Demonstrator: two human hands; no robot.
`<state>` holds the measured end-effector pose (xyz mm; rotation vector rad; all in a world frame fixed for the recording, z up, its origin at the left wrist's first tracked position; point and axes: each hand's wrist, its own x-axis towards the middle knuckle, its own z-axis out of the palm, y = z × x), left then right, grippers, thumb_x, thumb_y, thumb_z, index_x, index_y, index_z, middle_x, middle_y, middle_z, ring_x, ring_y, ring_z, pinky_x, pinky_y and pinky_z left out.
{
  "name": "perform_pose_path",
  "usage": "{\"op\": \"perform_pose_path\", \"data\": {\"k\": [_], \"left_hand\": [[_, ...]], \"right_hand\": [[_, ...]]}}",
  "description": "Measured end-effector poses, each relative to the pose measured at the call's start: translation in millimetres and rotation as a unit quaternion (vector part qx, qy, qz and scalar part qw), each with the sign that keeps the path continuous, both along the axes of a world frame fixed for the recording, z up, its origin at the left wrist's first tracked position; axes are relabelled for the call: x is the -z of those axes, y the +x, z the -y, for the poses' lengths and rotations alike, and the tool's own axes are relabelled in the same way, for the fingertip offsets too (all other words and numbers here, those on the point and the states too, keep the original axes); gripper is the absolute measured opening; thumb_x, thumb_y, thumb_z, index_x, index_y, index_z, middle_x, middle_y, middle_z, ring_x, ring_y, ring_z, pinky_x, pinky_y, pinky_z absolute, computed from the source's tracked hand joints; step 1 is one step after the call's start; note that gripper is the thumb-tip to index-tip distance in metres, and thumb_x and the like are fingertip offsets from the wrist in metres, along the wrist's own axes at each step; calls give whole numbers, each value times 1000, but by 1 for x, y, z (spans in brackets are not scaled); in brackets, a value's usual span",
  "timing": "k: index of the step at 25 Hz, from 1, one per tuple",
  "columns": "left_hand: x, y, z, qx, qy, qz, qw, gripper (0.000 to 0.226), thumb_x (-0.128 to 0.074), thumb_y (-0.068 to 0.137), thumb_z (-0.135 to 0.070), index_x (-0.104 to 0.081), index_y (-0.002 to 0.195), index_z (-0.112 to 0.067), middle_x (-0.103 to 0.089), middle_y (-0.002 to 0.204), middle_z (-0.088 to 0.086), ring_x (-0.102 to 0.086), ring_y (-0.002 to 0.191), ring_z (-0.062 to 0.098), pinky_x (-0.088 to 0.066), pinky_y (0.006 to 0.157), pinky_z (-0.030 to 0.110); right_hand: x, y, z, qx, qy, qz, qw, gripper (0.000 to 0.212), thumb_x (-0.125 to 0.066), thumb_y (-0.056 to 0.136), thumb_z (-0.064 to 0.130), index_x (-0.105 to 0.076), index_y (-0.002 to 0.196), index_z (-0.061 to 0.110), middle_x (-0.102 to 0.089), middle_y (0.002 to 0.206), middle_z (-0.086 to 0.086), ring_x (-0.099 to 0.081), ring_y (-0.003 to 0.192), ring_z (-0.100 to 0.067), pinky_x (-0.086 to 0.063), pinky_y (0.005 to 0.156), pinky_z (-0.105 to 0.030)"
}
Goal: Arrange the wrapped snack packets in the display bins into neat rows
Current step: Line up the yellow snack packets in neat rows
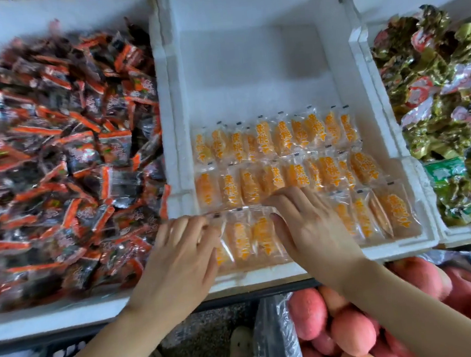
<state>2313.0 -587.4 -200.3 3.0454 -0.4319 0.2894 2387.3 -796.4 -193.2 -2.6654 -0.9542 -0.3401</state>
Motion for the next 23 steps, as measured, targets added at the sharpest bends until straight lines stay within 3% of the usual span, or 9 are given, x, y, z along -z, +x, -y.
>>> {"op": "perform_pose_path", "data": {"k": [4, 9, 12, 14, 15, 16, 18, 21, 23], "left_hand": [[-6, -40, -75, -56, 21, -10, 998, 29, -39, 83, -27, -59, 99, -13, -55, 100, 5, -47, 92, 25, -32, 79, 39], [8, -96, -176, -146, 75, -44, 985, 45, -27, 94, -40, -59, 114, -16, -52, 118, 7, -46, 103, 27, -33, 86, 45], [22, -114, -230, -180, 68, -112, 975, 60, -6, 98, -51, -49, 128, -21, -47, 139, 11, -41, 125, 33, -38, 97, 58], [32, -114, -254, -171, 66, -131, 974, 60, -10, 97, -57, -42, 136, -25, -41, 146, 11, -33, 133, 35, -39, 96, 66], [37, -111, -265, -160, 70, -121, 977, 58, -22, 95, -61, -38, 139, -27, -38, 149, 12, -30, 135, 36, -39, 95, 68], [41, -105, -274, -146, 74, -108, 981, 65, -41, 88, -63, -34, 143, -28, -35, 151, 12, -27, 137, 37, -36, 96, 70], [48, -81, -287, -120, 74, -103, 985, 100, -71, 66, -63, -25, 149, -29, -25, 155, 11, -21, 140, 39, -26, 104, 69], [57, -42, -306, -112, 75, -104, 985, 123, -79, 51, -66, -17, 150, -29, -12, 158, 12, -8, 144, 36, -2, 109, 64], [62, -18, -317, -123, 79, -129, 981, 125, -75, 56, -69, 2, 150, -36, 7, 159, 12, 11, 144, 37, 14, 108, 65]], "right_hand": [[-1, -22, -73, -61, 20, 1, 998, 24, -54, 85, 10, -62, 108, 10, -60, 106, -6, -57, 94, -26, -40, 82, -30], [14, -64, -171, -134, 19, -44, 990, 53, -73, 73, 1, -55, 122, 10, -59, 117, -8, -58, 104, -25, -51, 87, -36], [32, -78, -220, -149, -40, -61, 986, 69, -78, 70, 15, -48, 132, 17, -56, 127, -8, -54, 118, -30, -51, 93, -41], [42, -74, -245, -149, -96, -51, 983, 83, -83, 62, 31, -44, 135, 20, -55, 131, -11, -51, 123, -37, -46, 97, -48], [47, -70, -258, -153, -131, -38, 979, 90, -83, 59, 40, -42, 137, 21, -52, 135, -14, -47, 125, -41, -41, 99, -53], [52, -64, -269, -153, -167, -24, 974, 97, -82, 57, 49, -38, 139, 21, -47, 139, -16, -42, 127, -45, -36, 102, -58], [58, -48, -288, -146, -239, -7, 960, 110, -74, 58, 64, -25, 145, 20, -29, 149, -21, -26, 134, -51, -21, 106, -67], [61, -18, -313, -118, -342, 22, 932, 115, -51, 70, 77, 9, 149, 19, 11, 151, -25, 8, 134, -58, -2, 103, -75], [62, 5, -321, -112, -375, 48, 919, 114, -38, 73, 81, 31, 141, 22, 32, 145, -27, 21, 130, -59, 6, 100, -76]]}}
